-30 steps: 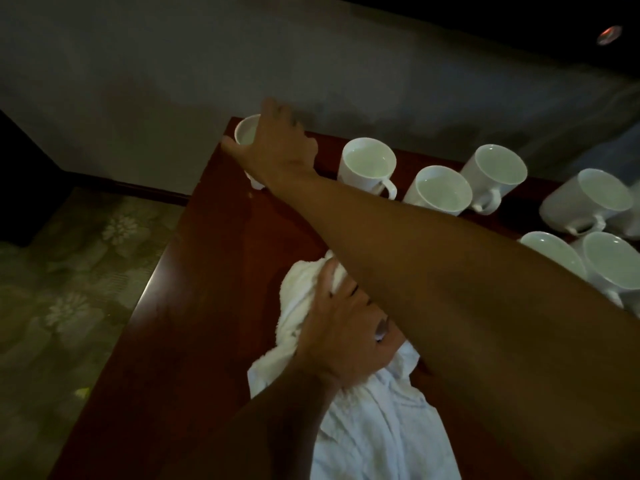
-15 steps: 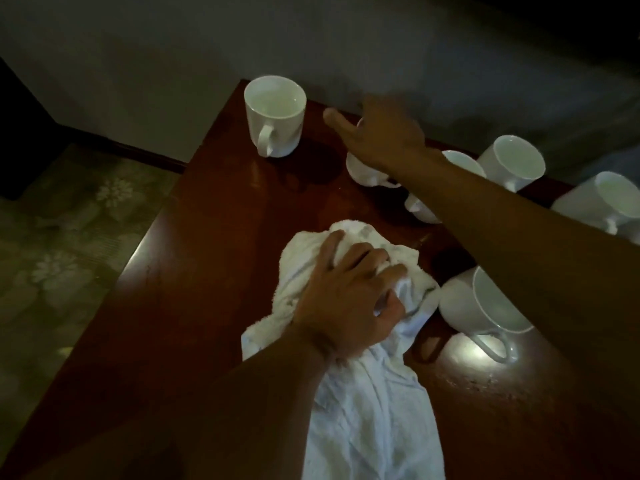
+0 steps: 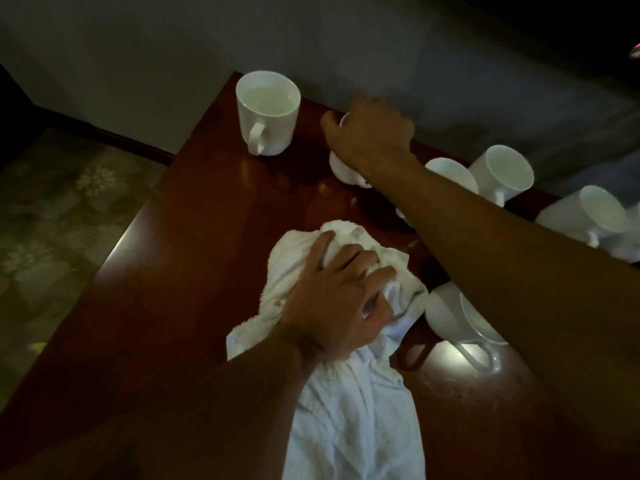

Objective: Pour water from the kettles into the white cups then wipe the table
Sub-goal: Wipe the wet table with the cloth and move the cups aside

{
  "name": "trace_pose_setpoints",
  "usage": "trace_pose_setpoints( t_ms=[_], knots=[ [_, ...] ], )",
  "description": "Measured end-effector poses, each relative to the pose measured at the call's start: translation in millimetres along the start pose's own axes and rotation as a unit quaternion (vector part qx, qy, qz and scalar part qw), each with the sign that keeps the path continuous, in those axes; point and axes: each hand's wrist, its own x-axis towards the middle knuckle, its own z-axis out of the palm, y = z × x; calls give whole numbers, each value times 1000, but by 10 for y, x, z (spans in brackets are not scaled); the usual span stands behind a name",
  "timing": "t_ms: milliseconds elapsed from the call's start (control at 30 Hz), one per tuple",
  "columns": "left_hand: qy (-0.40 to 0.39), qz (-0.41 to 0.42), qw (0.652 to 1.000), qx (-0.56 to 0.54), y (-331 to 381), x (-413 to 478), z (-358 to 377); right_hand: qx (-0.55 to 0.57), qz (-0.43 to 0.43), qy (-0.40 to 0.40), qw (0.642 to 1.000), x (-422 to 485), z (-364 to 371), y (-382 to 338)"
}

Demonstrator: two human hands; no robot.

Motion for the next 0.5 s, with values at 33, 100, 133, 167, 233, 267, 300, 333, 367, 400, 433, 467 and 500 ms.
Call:
trace_pose_setpoints(
  t_ms=[33, 100, 133, 167, 233, 267, 300, 333, 367, 400, 433, 467, 500],
  knots=[
    [2, -1, 1000, -1, -8, 3, 6, 6, 7, 10, 1000, 15, 7, -38],
    [1, -4, 1000, -9, -24, 14, 2, 24, 21, 17, 999, 59, 33, -125],
    [-4, -7, 1000, -11, -25, 19, -3, 34, 30, 16, 999, 80, 51, -168],
    [-11, -9, 1000, -11, -28, 27, -4, 44, 41, 13, 998, 98, 65, -213],
    [-18, -11, 1000, -14, -26, 32, -3, 70, 65, -1, 995, 105, 79, -304],
    [-20, -12, 1000, -18, -23, 32, -1, 82, 74, -14, 994, 107, 75, -344],
    [-20, -12, 1000, -21, -23, 33, 1, 95, 81, -30, 992, 114, 70, -370],
    [-19, -12, 1000, -22, -23, 39, 2, 114, 87, -42, 989, 118, 52, -388],
    [-18, -11, 1000, -21, -23, 43, 2, 138, 90, -50, 985, 127, 39, -387],
    [-16, -12, 1000, -21, -24, 44, 1, 161, 91, -51, 982, 131, 17, -364],
    [-14, -13, 1000, -21, -25, 49, -3, 172, 87, -44, 980, 137, -6, -320],
    [-12, -14, 1000, -21, -19, 50, -9, 169, 80, -30, 982, 123, -36, -255],
    [-12, -12, 1000, -21, -12, 50, -15, 157, 73, -12, 985, 105, -56, -157]
  ],
)
